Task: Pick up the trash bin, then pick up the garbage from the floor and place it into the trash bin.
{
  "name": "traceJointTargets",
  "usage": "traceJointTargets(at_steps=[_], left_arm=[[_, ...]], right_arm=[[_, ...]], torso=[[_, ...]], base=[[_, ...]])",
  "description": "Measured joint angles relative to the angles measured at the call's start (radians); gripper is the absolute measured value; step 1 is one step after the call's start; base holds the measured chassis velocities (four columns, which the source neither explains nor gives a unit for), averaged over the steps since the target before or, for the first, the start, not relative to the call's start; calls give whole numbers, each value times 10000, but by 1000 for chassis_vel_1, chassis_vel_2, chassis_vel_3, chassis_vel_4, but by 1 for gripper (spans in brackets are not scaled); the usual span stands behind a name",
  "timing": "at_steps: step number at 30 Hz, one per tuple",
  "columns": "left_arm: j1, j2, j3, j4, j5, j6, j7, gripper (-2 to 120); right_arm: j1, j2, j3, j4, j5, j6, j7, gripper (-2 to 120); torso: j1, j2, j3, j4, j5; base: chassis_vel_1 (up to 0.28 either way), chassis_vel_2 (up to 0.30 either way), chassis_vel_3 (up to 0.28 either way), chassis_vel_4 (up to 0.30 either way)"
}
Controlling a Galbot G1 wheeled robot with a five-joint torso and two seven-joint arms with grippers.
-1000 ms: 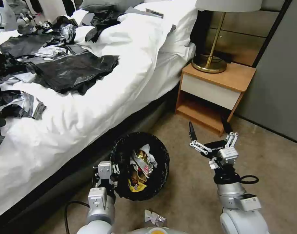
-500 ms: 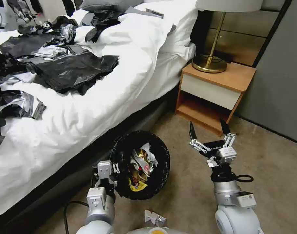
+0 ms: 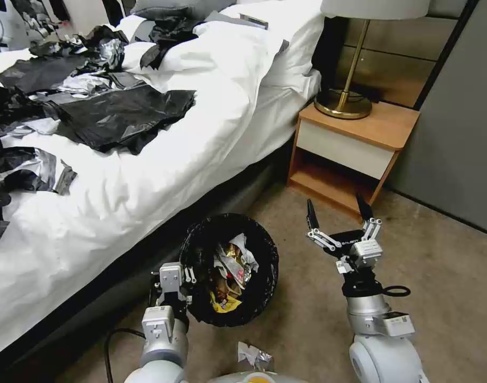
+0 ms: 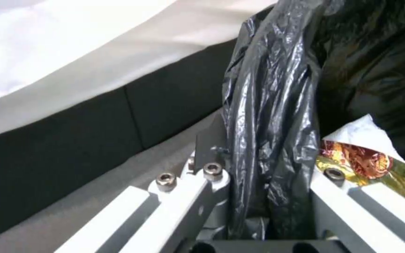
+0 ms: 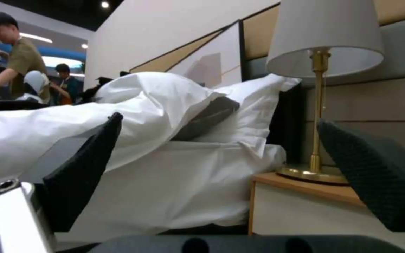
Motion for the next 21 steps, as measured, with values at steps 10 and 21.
traceJointTargets(at_steps=[10, 21], left_arm=[[-24, 3, 8, 3, 1, 0, -3, 1], [-42, 12, 2, -6, -17, 0, 0, 1]], right_arm=[[-32, 13, 32, 0, -12, 31, -1, 100], [1, 48, 39, 82, -18, 56, -2, 100]], torso=[[-1, 1, -1, -1, 2], [0, 1, 1, -1, 0]], base=[[179, -164, -186, 173], [68, -71, -86, 83]])
